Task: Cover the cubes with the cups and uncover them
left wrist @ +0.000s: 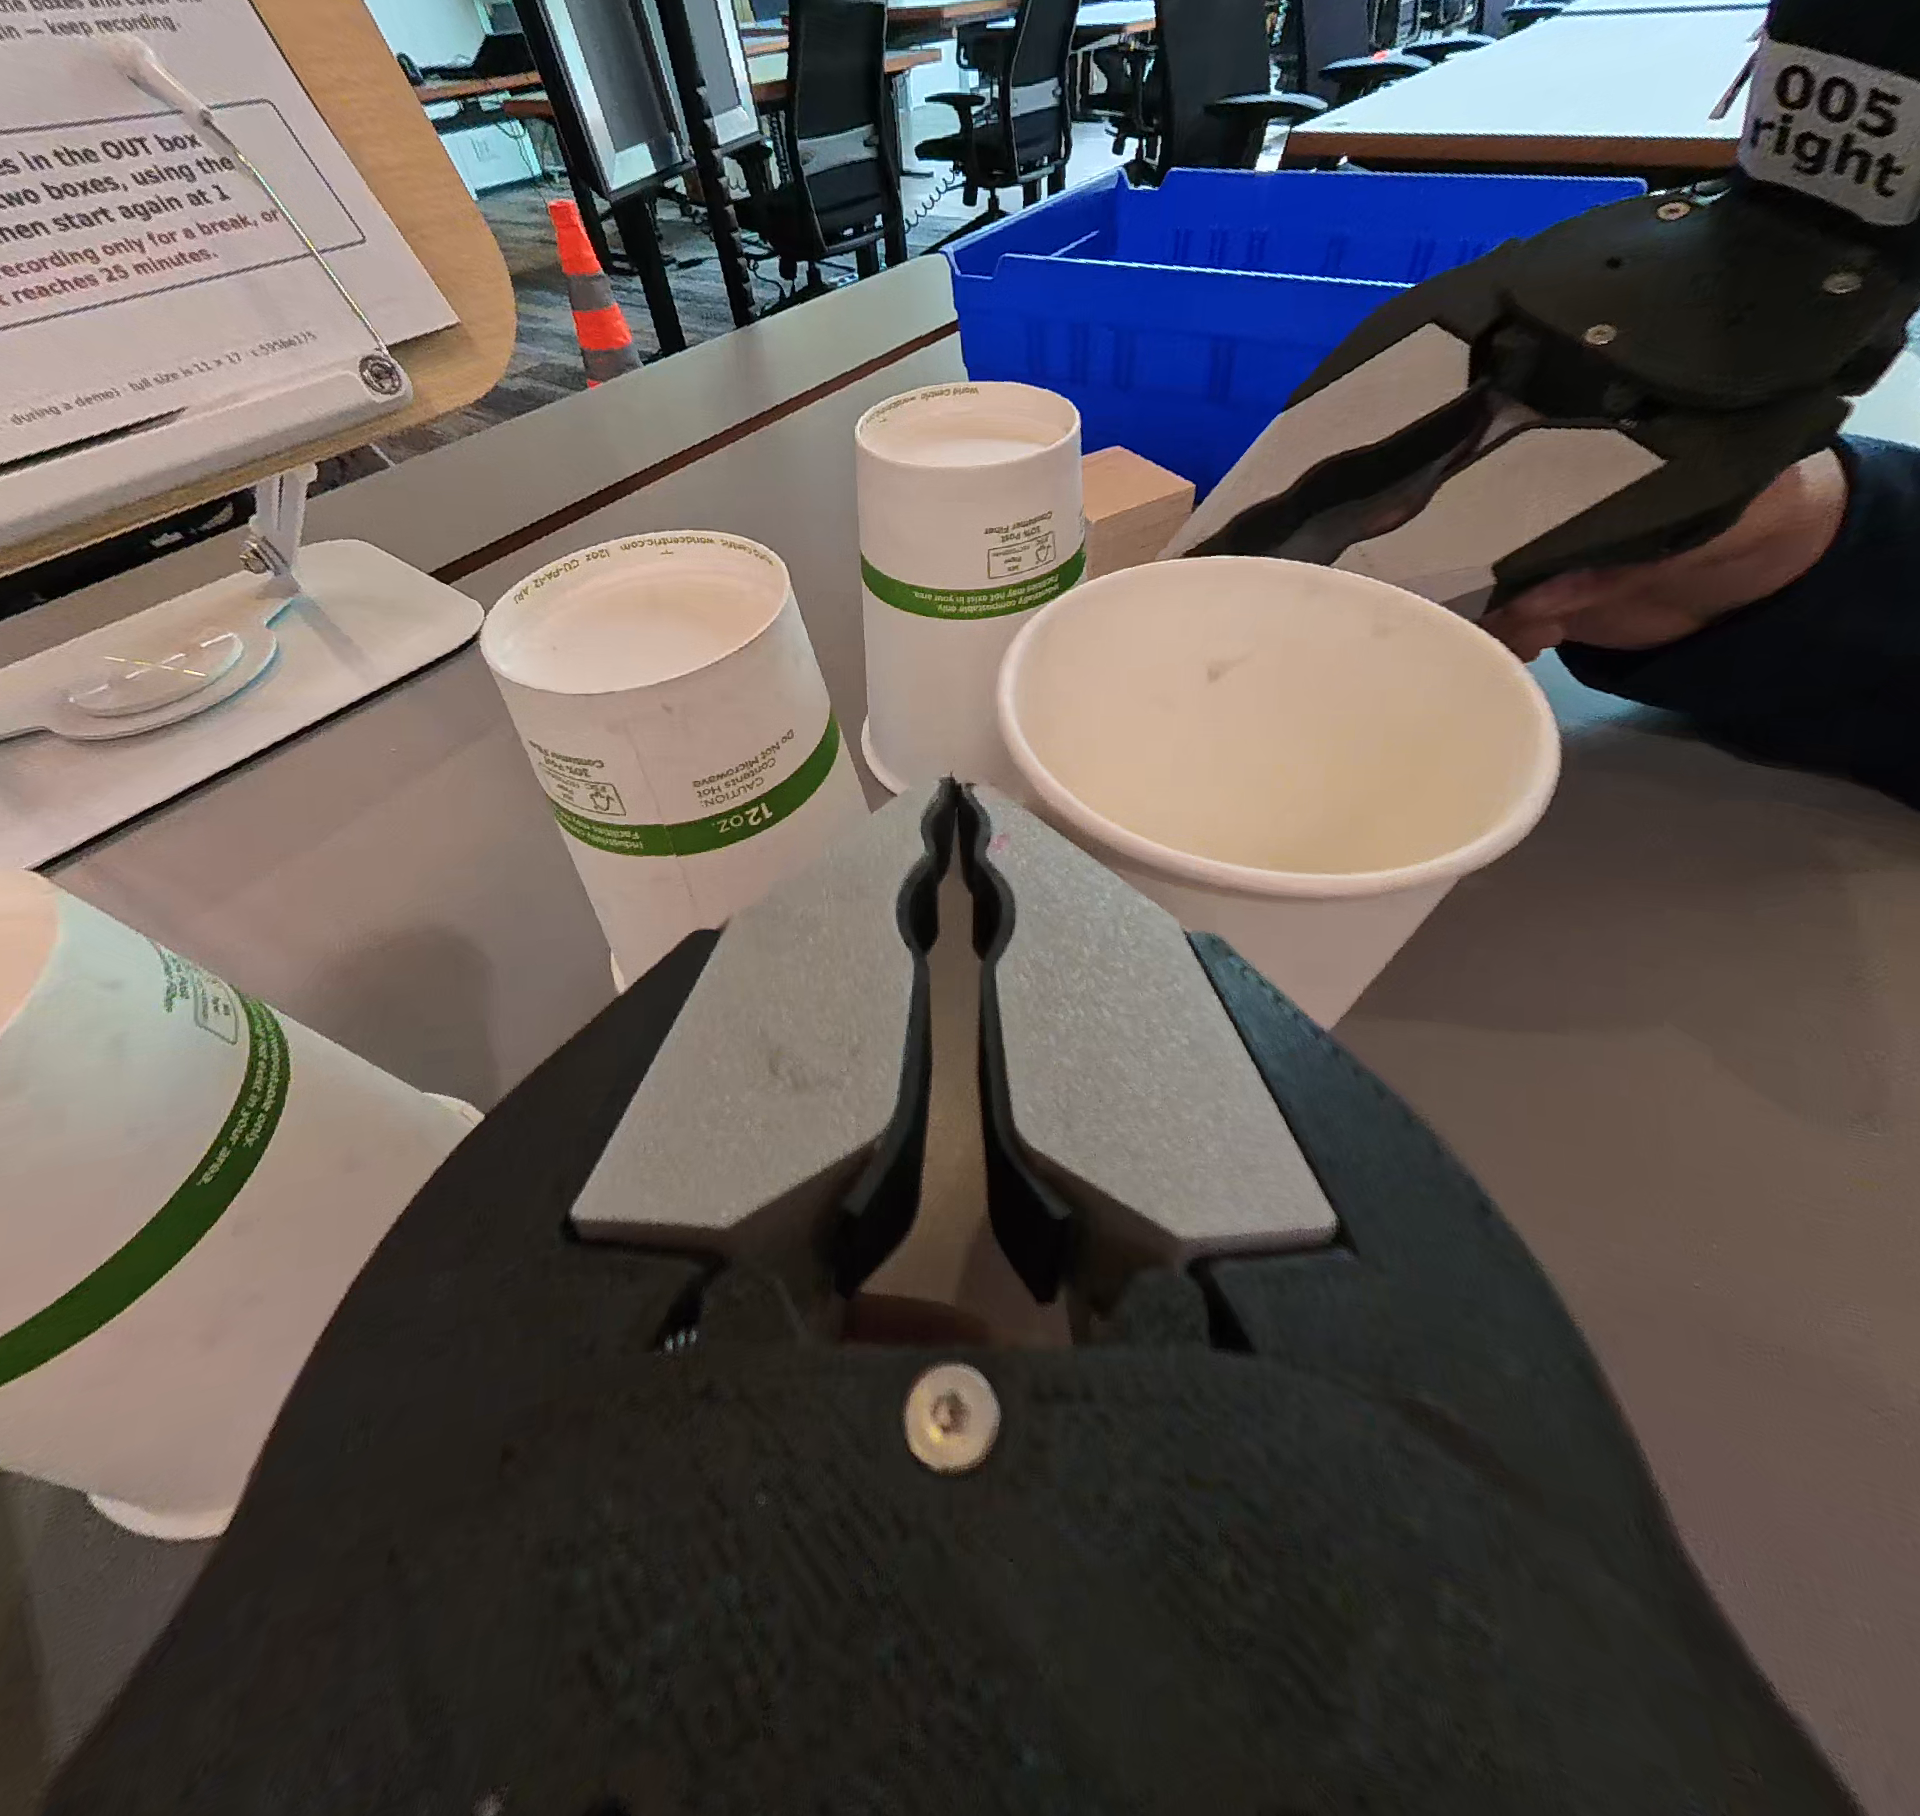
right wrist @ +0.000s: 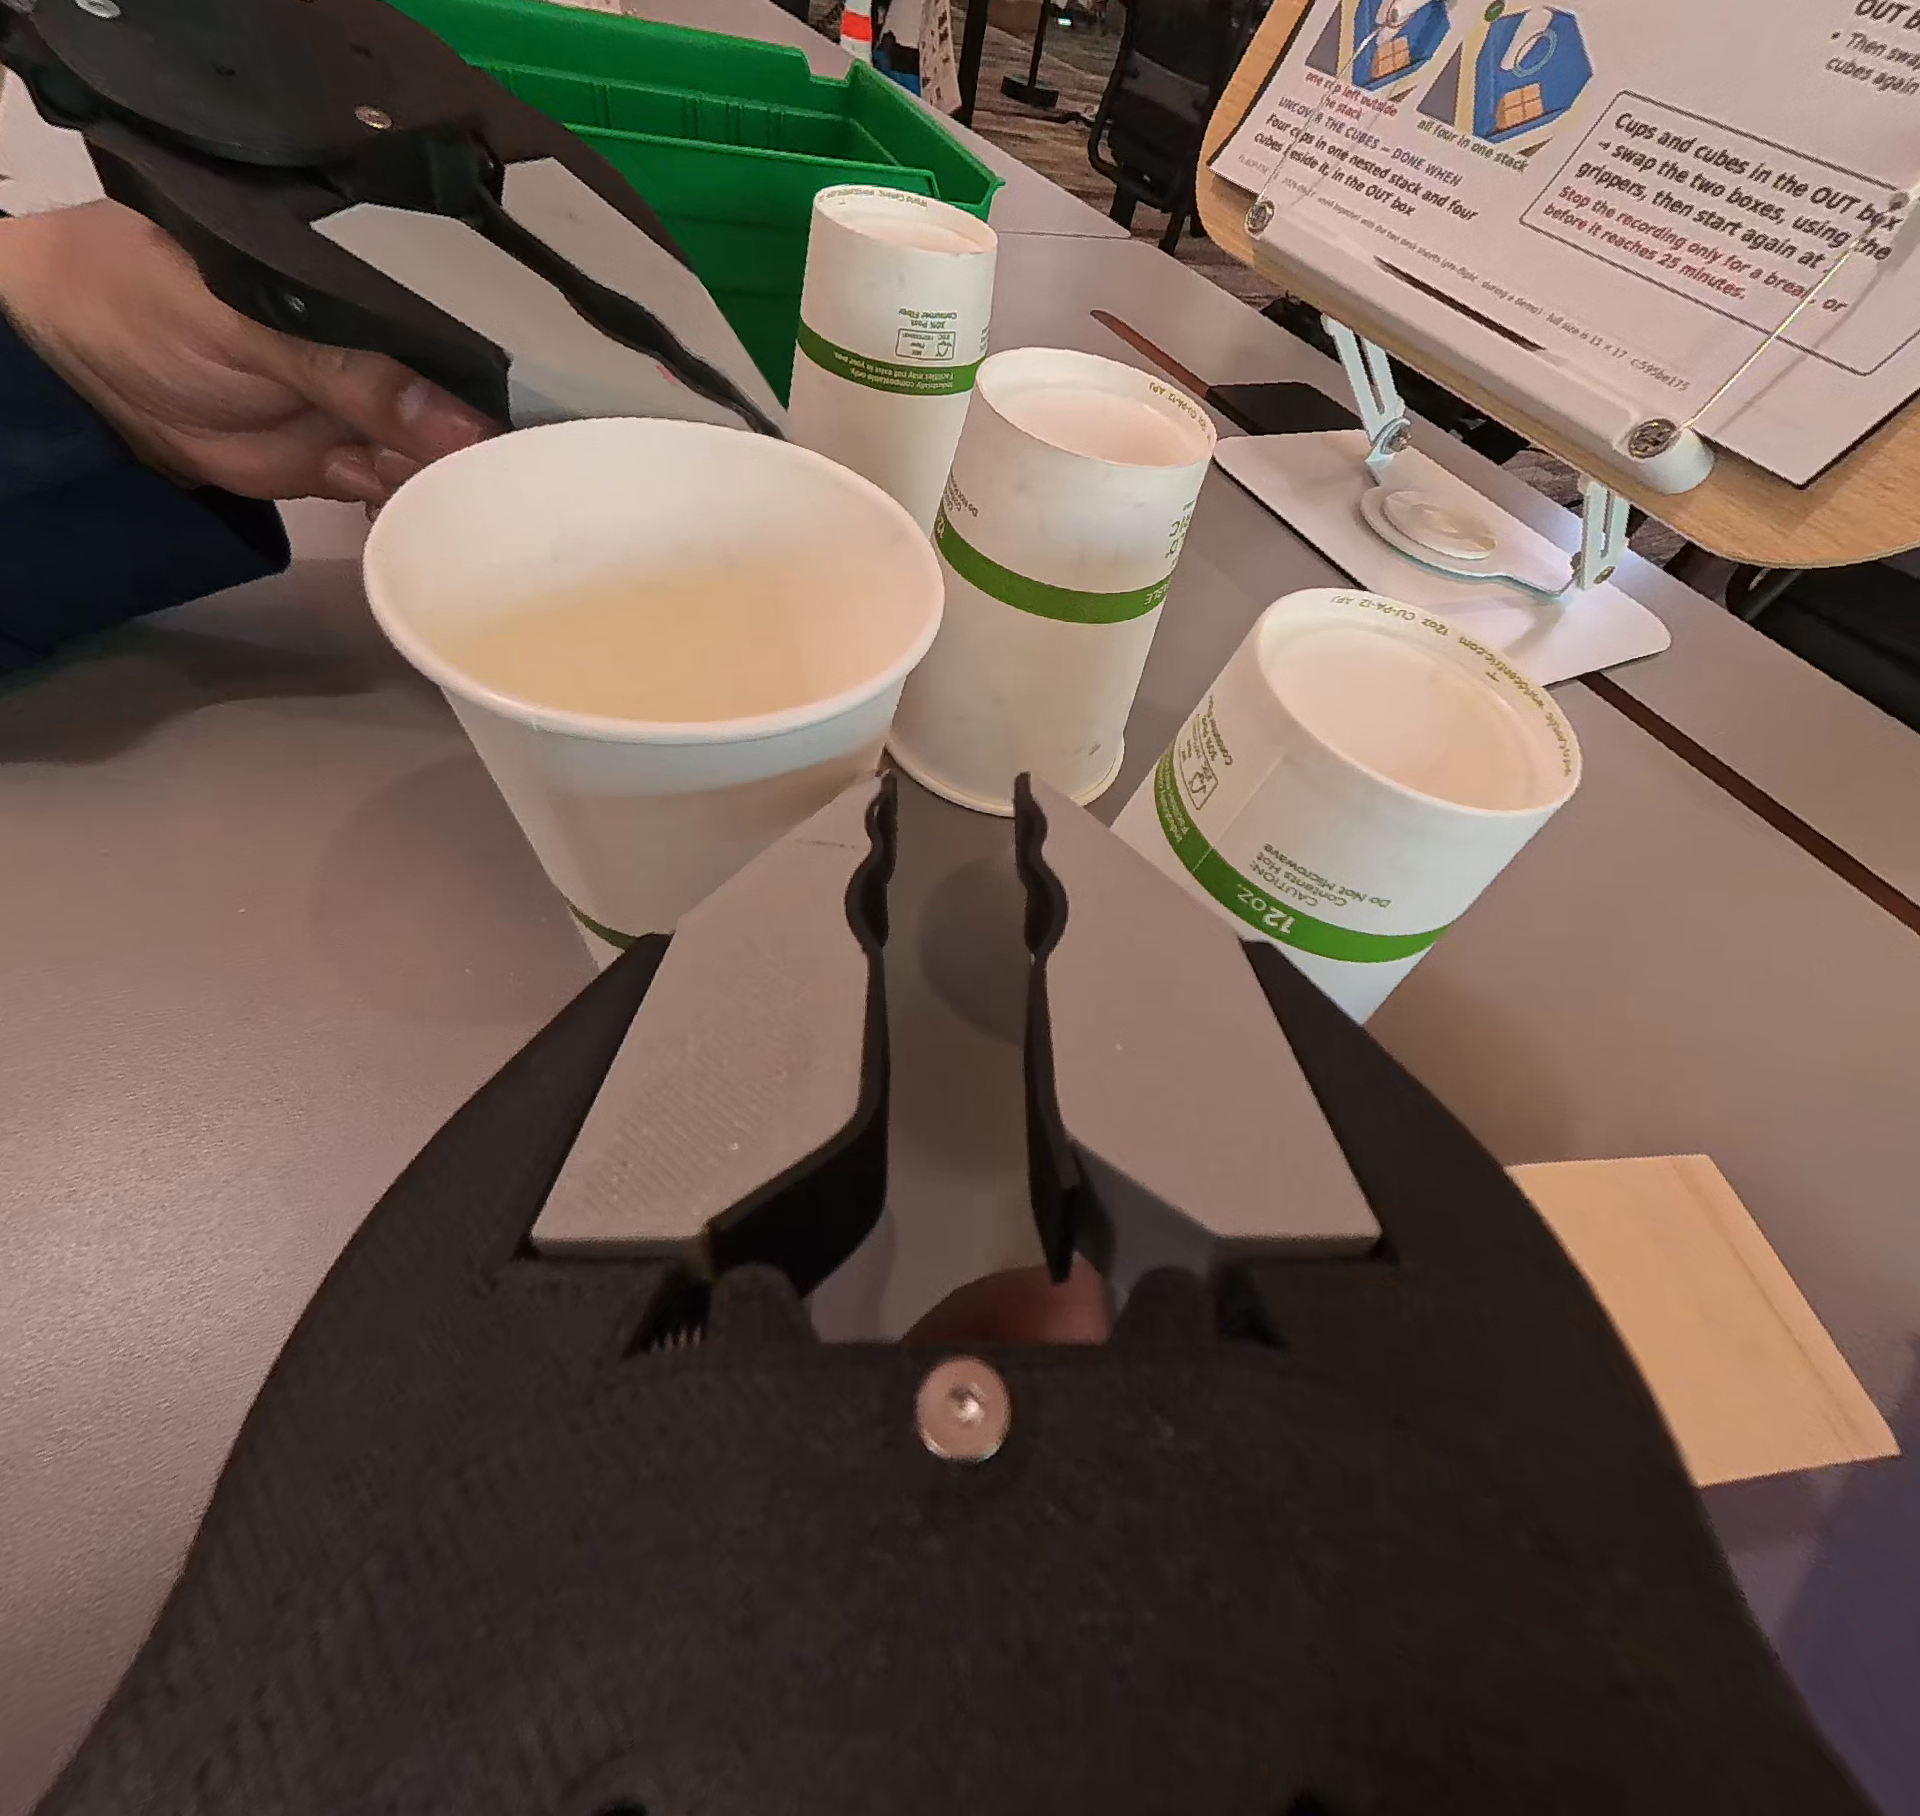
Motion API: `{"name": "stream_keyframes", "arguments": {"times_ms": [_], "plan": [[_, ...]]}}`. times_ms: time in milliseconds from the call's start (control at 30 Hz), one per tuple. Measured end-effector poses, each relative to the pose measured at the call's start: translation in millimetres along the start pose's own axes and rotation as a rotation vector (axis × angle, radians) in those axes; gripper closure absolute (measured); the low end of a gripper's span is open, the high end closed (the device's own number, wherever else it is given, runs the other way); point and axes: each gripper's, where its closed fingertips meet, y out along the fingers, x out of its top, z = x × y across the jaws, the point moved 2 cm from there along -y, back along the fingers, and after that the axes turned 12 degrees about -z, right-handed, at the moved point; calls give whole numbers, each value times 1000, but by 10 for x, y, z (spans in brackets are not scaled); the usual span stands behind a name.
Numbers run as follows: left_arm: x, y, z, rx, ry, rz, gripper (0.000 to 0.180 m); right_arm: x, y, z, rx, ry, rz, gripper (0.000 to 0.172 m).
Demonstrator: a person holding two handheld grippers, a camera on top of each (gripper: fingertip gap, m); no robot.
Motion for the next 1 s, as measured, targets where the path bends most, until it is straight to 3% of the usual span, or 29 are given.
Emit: {"name": "stream_keyframes", "arguments": {"times_ms": [500, 833, 1000], "plan": [[78, -44, 213, 126, -11, -51, 172, 313, -275, -541, -283, 63, -209, 149], [-71, 48, -50, -12, 22, 34, 172, 303, -292, -589, -284, 132, -225, 145], [-192, 114, -217, -75, 117, 98, 168, 295, -281, -579, -287, 112, -216, 145]]}}
